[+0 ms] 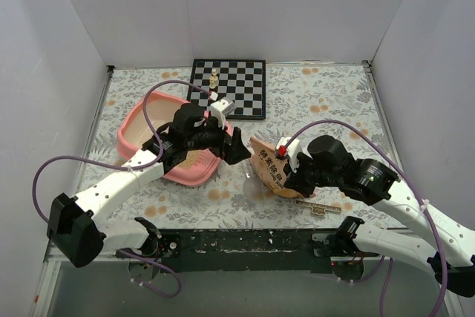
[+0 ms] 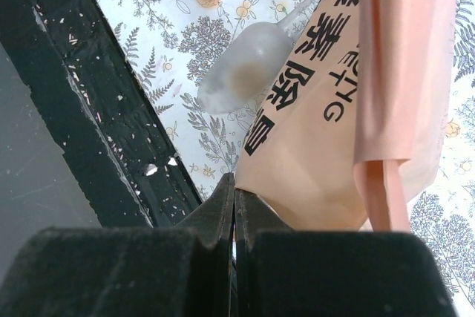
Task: Fill the litter box with clean litter
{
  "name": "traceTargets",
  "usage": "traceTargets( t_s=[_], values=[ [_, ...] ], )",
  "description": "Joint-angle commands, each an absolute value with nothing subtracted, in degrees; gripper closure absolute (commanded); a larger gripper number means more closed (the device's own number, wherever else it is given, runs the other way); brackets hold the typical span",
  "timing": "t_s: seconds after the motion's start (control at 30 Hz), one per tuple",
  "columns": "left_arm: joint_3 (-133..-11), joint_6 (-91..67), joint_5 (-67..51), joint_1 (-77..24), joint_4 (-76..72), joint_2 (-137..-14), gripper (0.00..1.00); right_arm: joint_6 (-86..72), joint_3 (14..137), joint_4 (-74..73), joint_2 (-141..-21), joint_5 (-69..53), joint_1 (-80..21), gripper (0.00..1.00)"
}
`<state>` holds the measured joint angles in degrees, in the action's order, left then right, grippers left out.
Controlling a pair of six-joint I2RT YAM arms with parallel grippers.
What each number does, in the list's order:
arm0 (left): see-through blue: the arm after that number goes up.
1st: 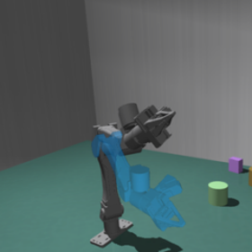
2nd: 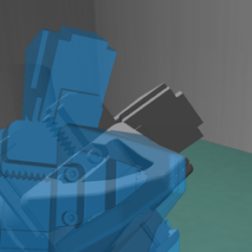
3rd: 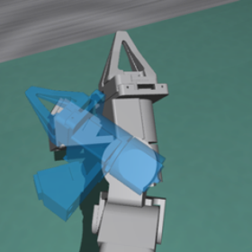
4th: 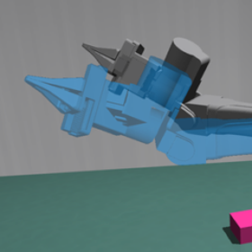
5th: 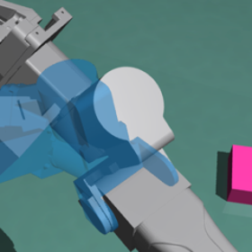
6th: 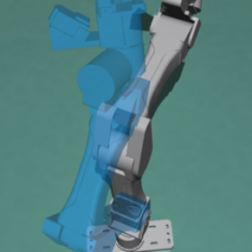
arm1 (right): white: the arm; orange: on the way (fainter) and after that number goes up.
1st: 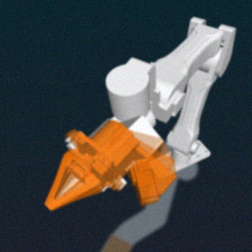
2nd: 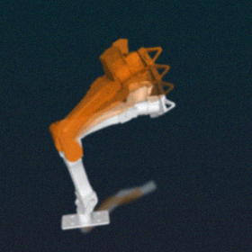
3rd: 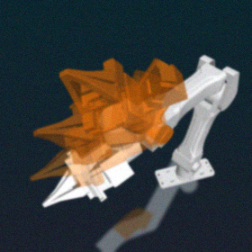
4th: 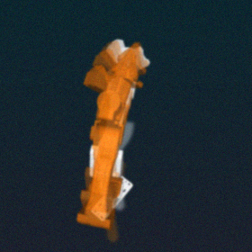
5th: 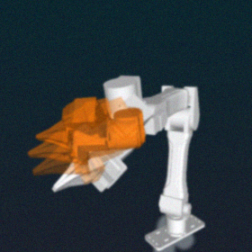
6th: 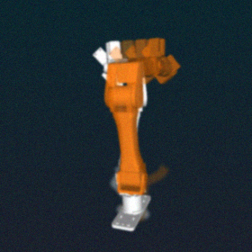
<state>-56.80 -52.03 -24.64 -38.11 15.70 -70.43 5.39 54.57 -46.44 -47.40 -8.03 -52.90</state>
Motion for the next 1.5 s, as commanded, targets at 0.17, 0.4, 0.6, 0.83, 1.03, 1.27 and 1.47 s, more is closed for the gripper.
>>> traceTargets(
  t_s=[0.17, 0.4, 0.6, 0.83, 1.03, 1.27, 1.47],
  values=[
    [-58.4, -31.3, -31.9, -38.7, 13.6, -57.7, 0.05, 2.5, 56.4, -46.4, -48.2, -8.9, -53.4, 0.99],
    [-64.2, -19.4, -35.1, -39.3, 16.4, -65.1, 0.09, 1.8, 56.3, -46.5, -49.0, -8.6, -53.4, 0.99],
    [-66.4, -12.1, -35.3, -41.7, 16.3, -69.4, 0.05, 0.6, 55.5, -46.1, -48.4, -9.2, -53.4, 0.99],
    [-69.3, -9.5, -37.6, -43.8, 15.6, -76.0, 0.05, 0.4, 55.6, -46.6, -49.0, -9.1, -53.4, 0.99],
    [-69.2, -7.5, -36.5, -46.7, 14.9, -79.5, 0.14, 0.4, 56.2, -47.3, -49.1, -7.7, -53.5, 0.99],
    [-66.5, -6.7, -33.8, -47.3, 16.7, -78.1, 1.0, -2.6, 59.5, -51.0, -49.6, -4.0, -53.4, 0.99],
    [-62.1, -8.6, -30.1, -47.3, 14.9, -72.8, 1.0, -6.1, 69.2, -57.9, -50.4, 6.7, -53.3, 0.64]
  ],
)
